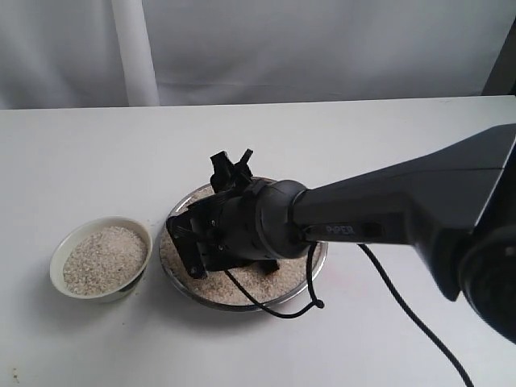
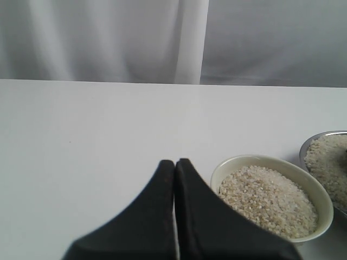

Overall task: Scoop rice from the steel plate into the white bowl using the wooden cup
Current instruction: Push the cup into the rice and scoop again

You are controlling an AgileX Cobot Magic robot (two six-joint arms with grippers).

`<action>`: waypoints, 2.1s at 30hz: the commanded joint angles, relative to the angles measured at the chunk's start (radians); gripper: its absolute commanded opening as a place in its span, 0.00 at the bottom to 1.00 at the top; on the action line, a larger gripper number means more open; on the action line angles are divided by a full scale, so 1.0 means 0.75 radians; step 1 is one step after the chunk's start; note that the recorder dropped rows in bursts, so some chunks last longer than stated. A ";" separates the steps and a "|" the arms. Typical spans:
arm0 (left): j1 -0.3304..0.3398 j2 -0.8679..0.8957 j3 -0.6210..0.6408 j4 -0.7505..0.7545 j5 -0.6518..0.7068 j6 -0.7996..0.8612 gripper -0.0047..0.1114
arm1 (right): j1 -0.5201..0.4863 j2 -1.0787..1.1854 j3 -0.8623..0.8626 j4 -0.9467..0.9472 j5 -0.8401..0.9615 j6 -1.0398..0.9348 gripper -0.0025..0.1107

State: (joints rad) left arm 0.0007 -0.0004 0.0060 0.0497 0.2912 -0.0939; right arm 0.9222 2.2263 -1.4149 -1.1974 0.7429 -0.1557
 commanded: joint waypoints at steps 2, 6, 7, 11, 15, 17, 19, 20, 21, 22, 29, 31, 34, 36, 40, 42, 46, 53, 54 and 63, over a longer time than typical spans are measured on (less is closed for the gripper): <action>-0.007 0.001 -0.008 -0.008 -0.009 -0.003 0.04 | 0.011 -0.049 -0.002 0.113 -0.105 0.082 0.05; -0.007 0.001 -0.008 -0.008 -0.009 -0.003 0.04 | 0.011 -0.072 -0.002 0.209 -0.132 0.082 0.05; -0.007 0.001 -0.008 -0.008 -0.009 -0.003 0.04 | 0.011 -0.075 -0.002 0.222 -0.132 0.082 0.05; -0.007 0.001 -0.008 -0.008 -0.009 -0.003 0.04 | 0.008 -0.075 -0.002 0.273 -0.144 0.083 0.05; -0.007 0.001 -0.008 -0.008 -0.009 -0.003 0.04 | 0.008 -0.075 -0.002 0.312 -0.152 0.103 0.05; -0.007 0.001 -0.008 -0.008 -0.009 -0.003 0.04 | 0.008 -0.075 -0.002 0.331 -0.152 0.104 0.05; -0.007 0.001 -0.008 -0.008 -0.009 -0.003 0.04 | 0.008 -0.075 -0.002 0.335 -0.152 0.104 0.05; -0.007 0.001 -0.008 -0.008 -0.009 -0.003 0.04 | 0.008 -0.075 -0.002 0.345 -0.152 0.104 0.05; -0.007 0.001 -0.008 -0.008 -0.009 -0.003 0.04 | 0.006 -0.075 -0.002 0.354 -0.164 0.104 0.05; -0.007 0.001 -0.008 -0.008 -0.009 -0.003 0.04 | 0.002 -0.075 -0.002 0.361 -0.173 0.104 0.05; -0.007 0.001 -0.008 -0.008 -0.009 -0.003 0.04 | -0.045 -0.075 -0.002 0.513 -0.271 0.104 0.05; -0.007 0.001 -0.008 -0.008 -0.009 -0.003 0.04 | -0.059 -0.075 -0.002 0.553 -0.289 0.101 0.05; -0.007 0.001 -0.008 -0.008 -0.009 -0.003 0.04 | -0.084 -0.075 -0.002 0.624 -0.313 0.071 0.05; -0.007 0.001 -0.008 -0.008 -0.009 -0.003 0.04 | -0.098 -0.075 -0.002 0.669 -0.321 0.058 0.05; -0.007 0.001 -0.008 -0.008 -0.009 -0.003 0.04 | -0.129 -0.075 -0.002 0.727 -0.331 0.045 0.05; -0.007 0.001 -0.008 -0.008 -0.009 -0.003 0.04 | -0.141 -0.075 0.007 0.763 -0.348 0.032 0.05; -0.007 0.001 -0.008 -0.008 -0.009 -0.003 0.04 | -0.174 -0.077 0.063 0.810 -0.455 0.025 0.05; -0.007 0.001 -0.008 -0.008 -0.009 -0.003 0.04 | -0.222 -0.077 0.171 0.889 -0.679 0.007 0.05; -0.007 0.001 -0.008 -0.008 -0.009 -0.003 0.04 | -0.228 -0.077 0.183 0.900 -0.705 0.007 0.05; -0.007 0.001 -0.008 -0.008 -0.009 -0.003 0.04 | -0.268 -0.077 0.260 0.965 -0.891 -0.002 0.05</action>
State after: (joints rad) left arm 0.0007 -0.0004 0.0060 0.0497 0.2912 -0.0939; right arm 0.7278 2.1463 -1.2482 -0.4851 0.0792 -0.1456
